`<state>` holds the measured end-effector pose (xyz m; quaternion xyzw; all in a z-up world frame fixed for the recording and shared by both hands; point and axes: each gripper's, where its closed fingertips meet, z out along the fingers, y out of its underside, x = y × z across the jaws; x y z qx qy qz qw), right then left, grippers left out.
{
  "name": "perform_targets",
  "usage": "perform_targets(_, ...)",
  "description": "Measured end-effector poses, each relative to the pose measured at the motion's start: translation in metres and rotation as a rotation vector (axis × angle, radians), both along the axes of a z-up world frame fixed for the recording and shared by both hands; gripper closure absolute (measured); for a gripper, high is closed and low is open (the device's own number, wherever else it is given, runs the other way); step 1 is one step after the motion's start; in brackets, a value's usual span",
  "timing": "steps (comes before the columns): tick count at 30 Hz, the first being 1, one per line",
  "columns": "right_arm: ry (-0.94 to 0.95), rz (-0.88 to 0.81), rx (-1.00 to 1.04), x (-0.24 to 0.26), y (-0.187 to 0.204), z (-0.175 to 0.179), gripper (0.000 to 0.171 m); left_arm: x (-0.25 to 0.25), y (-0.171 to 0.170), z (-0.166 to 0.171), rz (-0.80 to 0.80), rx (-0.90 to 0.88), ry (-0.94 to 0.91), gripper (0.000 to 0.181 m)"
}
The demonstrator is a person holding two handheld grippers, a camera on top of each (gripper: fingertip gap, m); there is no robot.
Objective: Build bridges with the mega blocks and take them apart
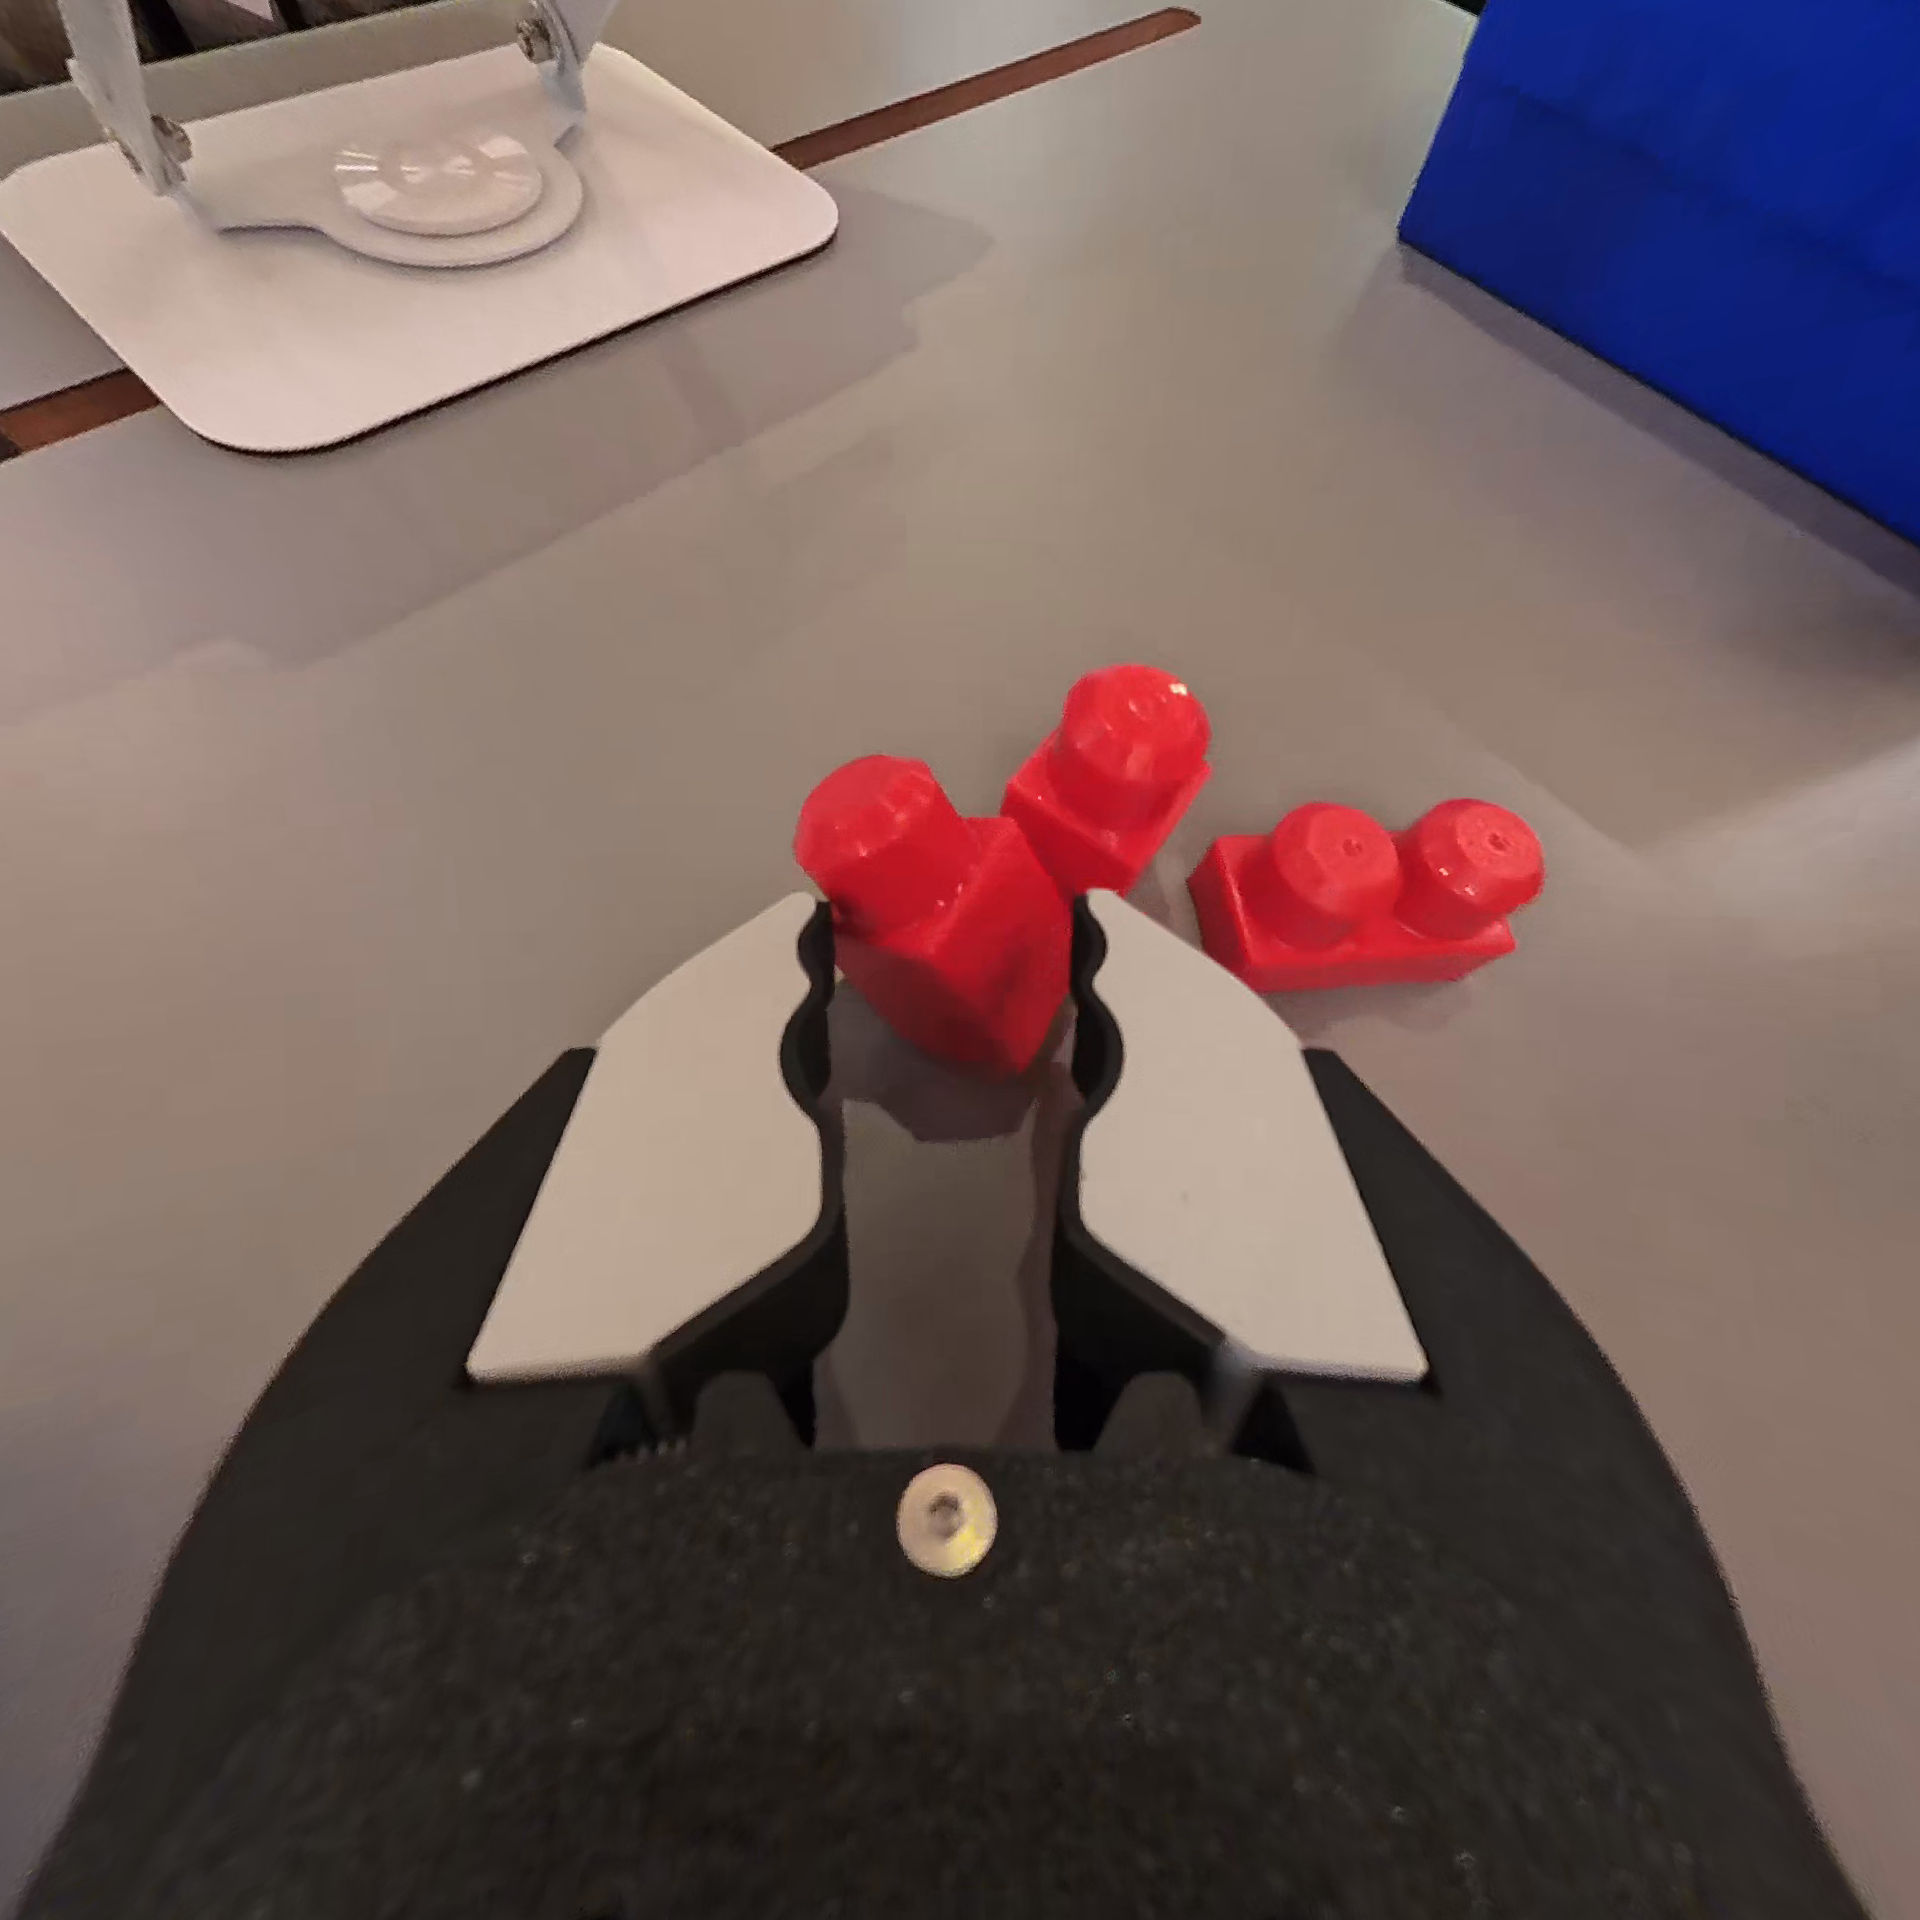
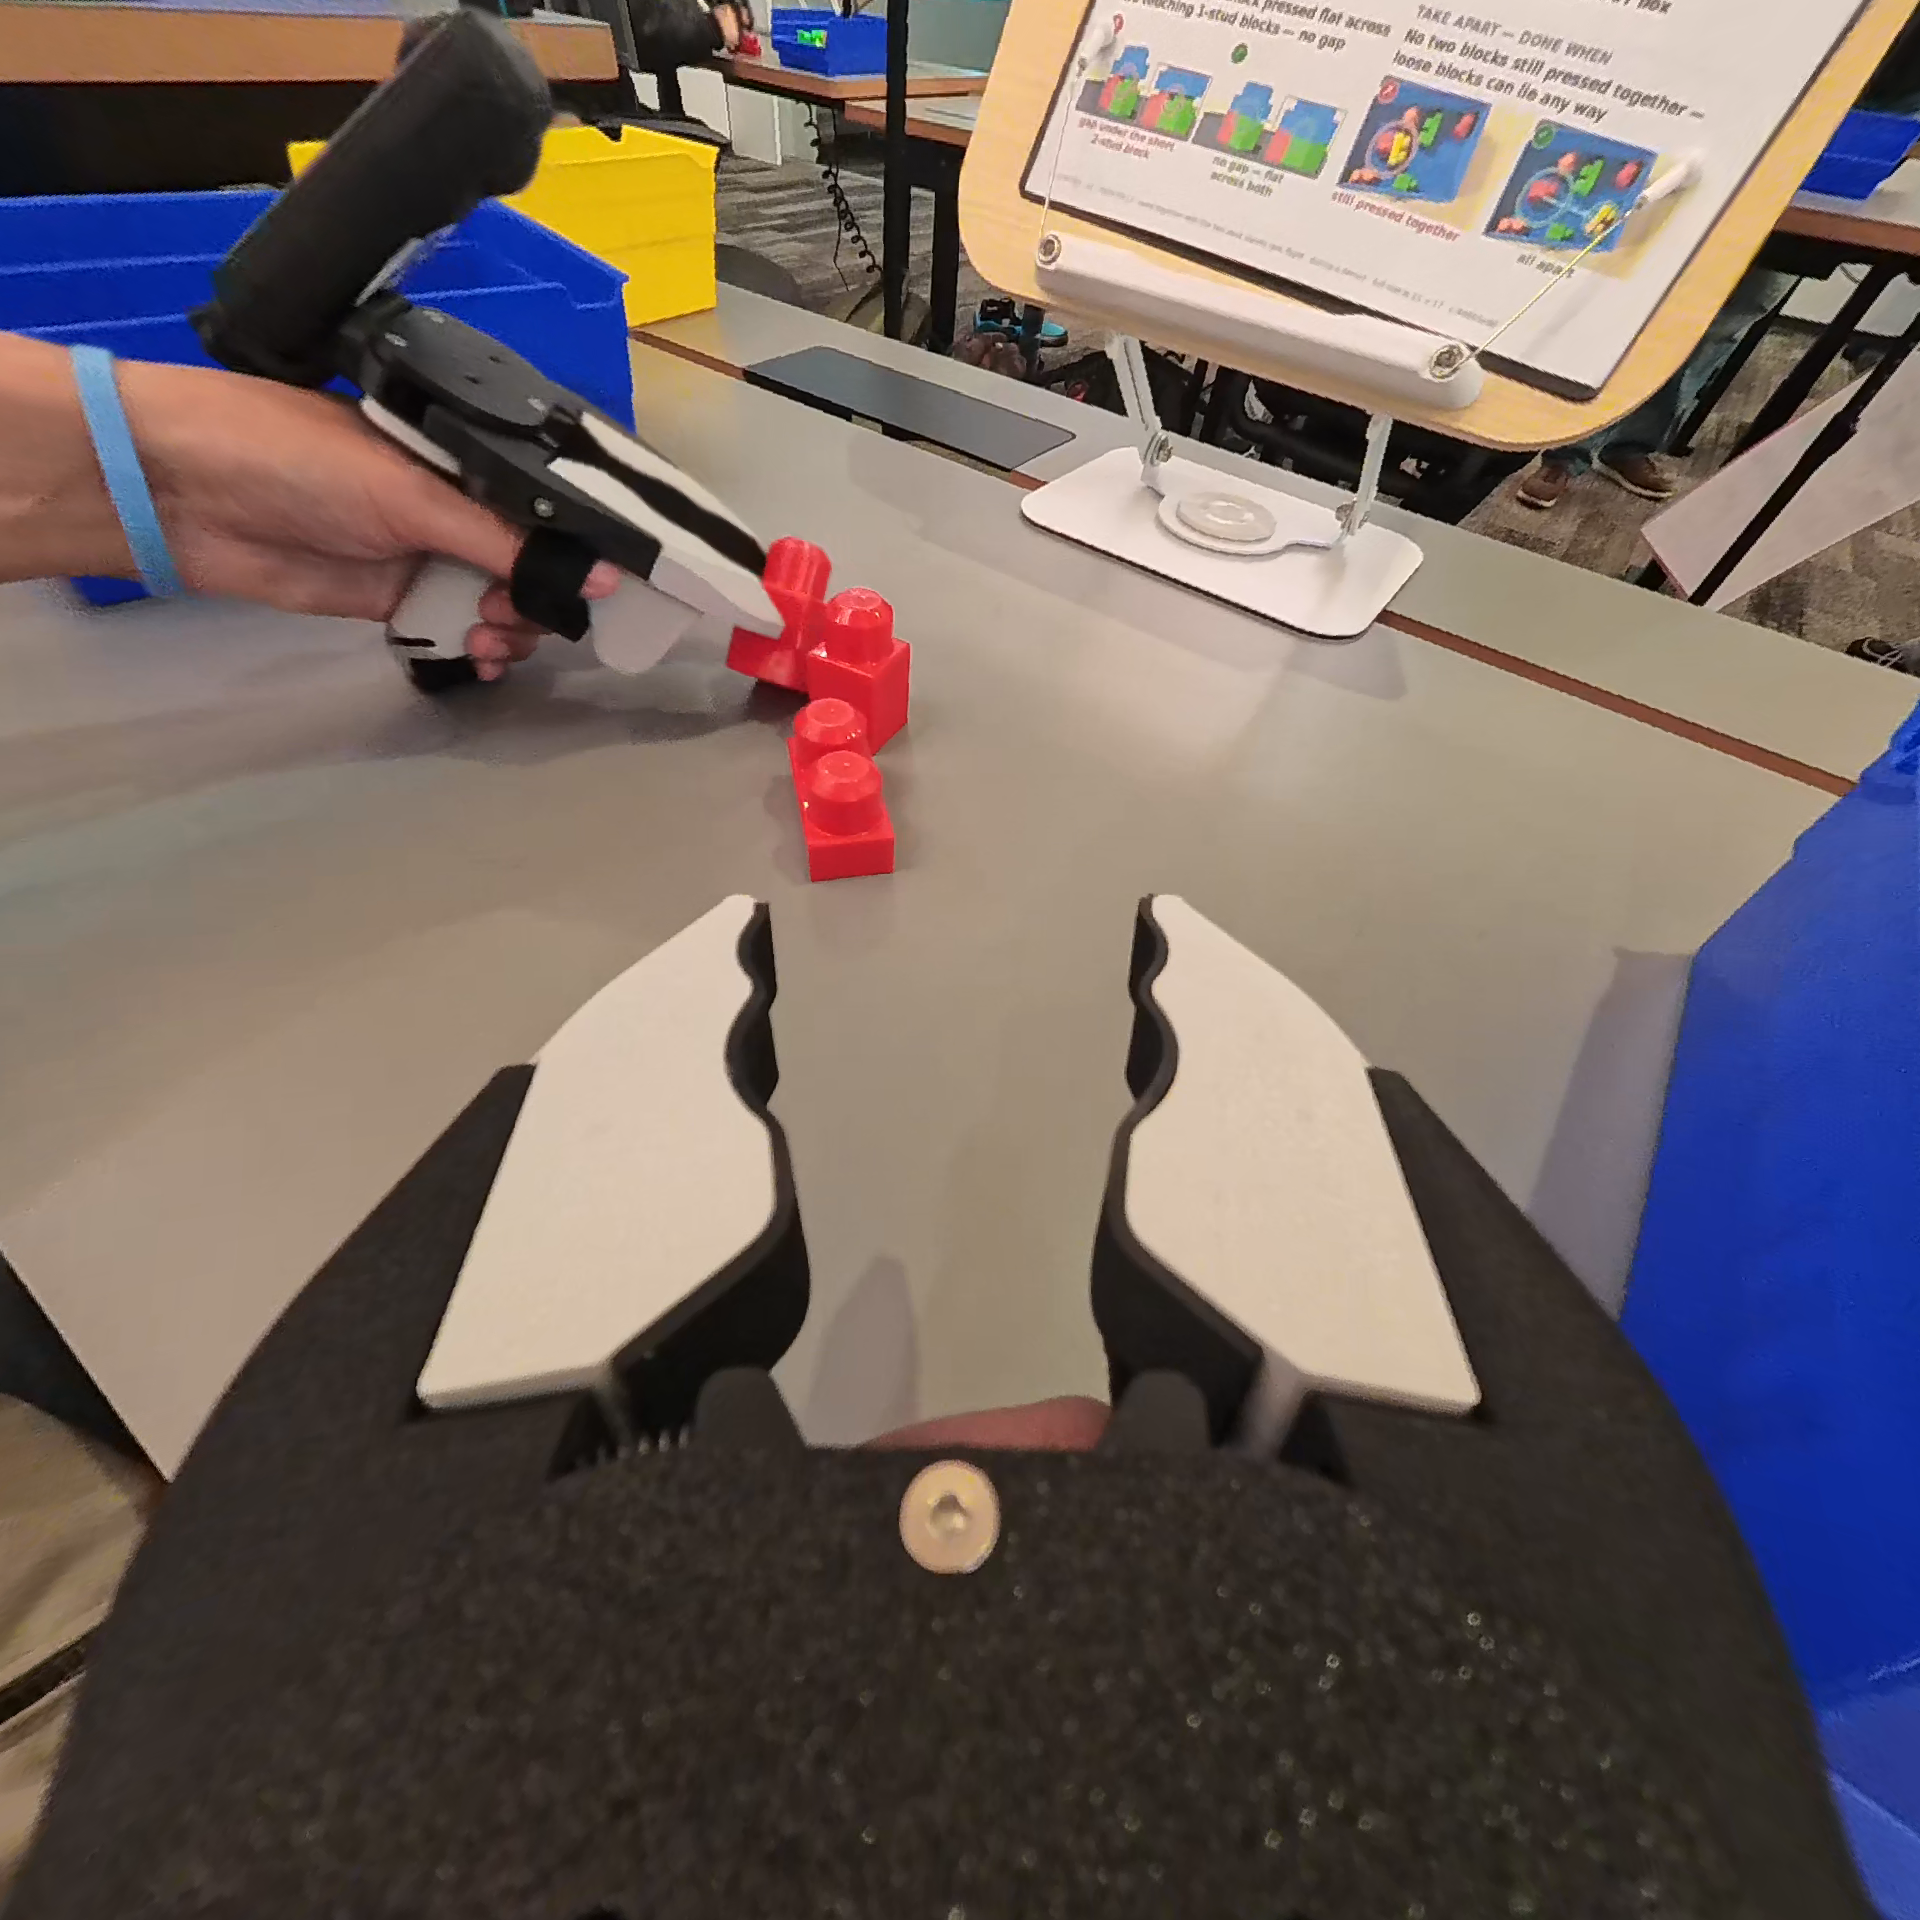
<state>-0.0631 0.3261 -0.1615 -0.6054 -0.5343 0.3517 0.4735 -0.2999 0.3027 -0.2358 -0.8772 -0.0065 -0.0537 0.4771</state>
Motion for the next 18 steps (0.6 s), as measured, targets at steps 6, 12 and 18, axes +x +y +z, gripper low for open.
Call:
perform_targets(6, -0.004, 0.009, 0.004, -0.002, -0.005, -0.001, 0.106, 0.028, -0.018, 0.007, -0.058, 0.041, 0.027, 0.139)
perform_targets(12, 0.0, 0.008, 0.015, 0.0, -0.006, 0.002, 0.106, 0.039, -0.037, 0.025, -0.037, 0.069, 0.06, 0.135)
perform_targets(18, -0.009, -0.016, 0.008, 0.005, 0.005, -0.003, 0.107, 0.058, -0.098, 0.027, 0.129, 0.021, -0.017, 0.121)
